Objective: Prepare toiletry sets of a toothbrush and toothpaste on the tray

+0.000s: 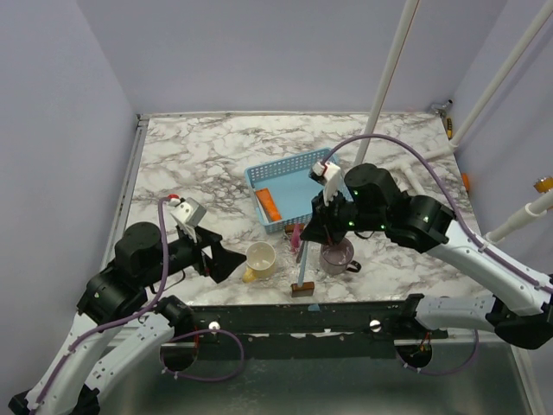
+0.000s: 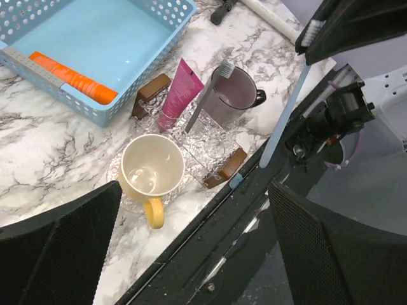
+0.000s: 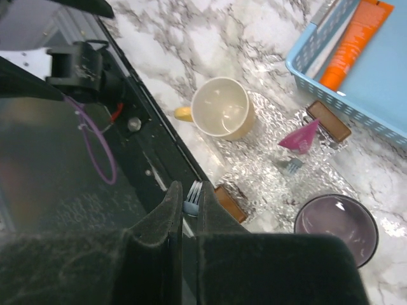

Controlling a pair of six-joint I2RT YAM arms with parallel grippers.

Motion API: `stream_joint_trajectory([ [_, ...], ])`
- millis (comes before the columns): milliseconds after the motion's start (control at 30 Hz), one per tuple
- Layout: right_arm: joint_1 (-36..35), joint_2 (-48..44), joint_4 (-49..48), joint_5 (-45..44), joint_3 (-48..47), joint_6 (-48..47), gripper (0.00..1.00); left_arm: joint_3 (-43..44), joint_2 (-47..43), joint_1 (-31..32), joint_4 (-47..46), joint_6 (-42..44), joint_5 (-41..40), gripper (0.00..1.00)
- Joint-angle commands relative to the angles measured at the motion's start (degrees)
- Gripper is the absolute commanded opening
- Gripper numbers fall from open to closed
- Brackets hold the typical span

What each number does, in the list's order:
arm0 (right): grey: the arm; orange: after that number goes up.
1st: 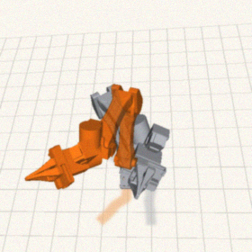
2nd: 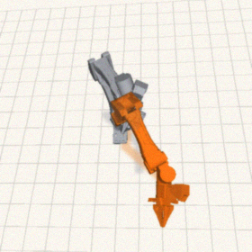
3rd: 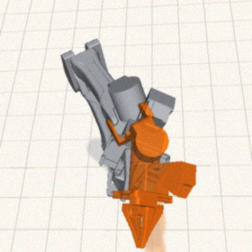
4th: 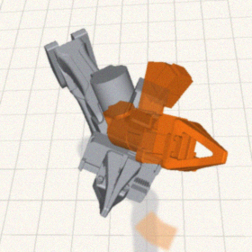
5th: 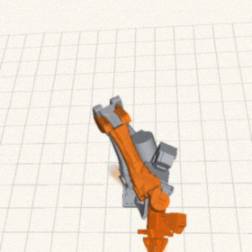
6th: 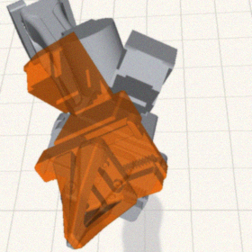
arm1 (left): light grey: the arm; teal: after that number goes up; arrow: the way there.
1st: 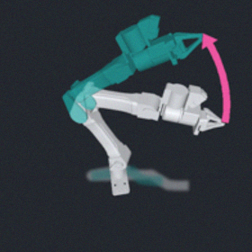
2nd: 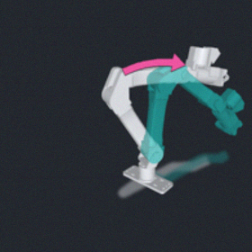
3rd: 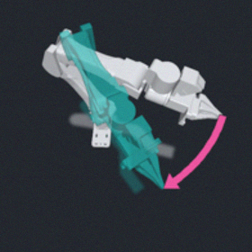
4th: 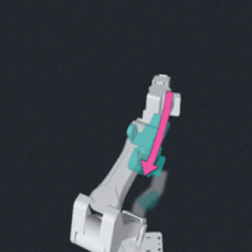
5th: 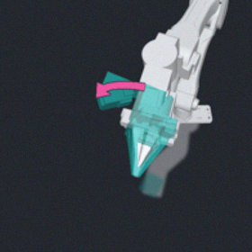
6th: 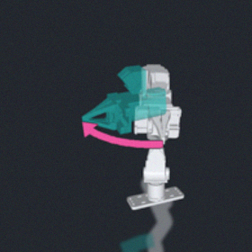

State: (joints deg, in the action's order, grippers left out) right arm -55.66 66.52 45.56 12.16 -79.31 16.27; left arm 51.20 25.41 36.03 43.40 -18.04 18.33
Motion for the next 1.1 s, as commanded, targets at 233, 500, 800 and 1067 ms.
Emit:
stream_joint_trajectory([
  [233,-2.8,-7.1,-10.83,-11.9,11.21,-4.66,0.01,-3.66,-2.64,0.15,-2.24,-0.5,-7.07,0.99],
  [500,-8.44,-6.06,-13.04,-20.56,12.89,-5.47,0.01,-5.58,-4.07,0.17,-2.57,-1.18,-7.69,0.99],
  [800,-14.75,-2.44,-11.94,-29.02,12.33,-5.53,0.01,-7.66,-7.02,0.15,-3.85,-2.67,-8.73,0.99],
  [1067,-17.09,-0.58,-13.48,-33.91,14.09,-4.61,0.01,-9.93,-8.82,0.18,-5.52,-3.56,-9.27,0.99],
])
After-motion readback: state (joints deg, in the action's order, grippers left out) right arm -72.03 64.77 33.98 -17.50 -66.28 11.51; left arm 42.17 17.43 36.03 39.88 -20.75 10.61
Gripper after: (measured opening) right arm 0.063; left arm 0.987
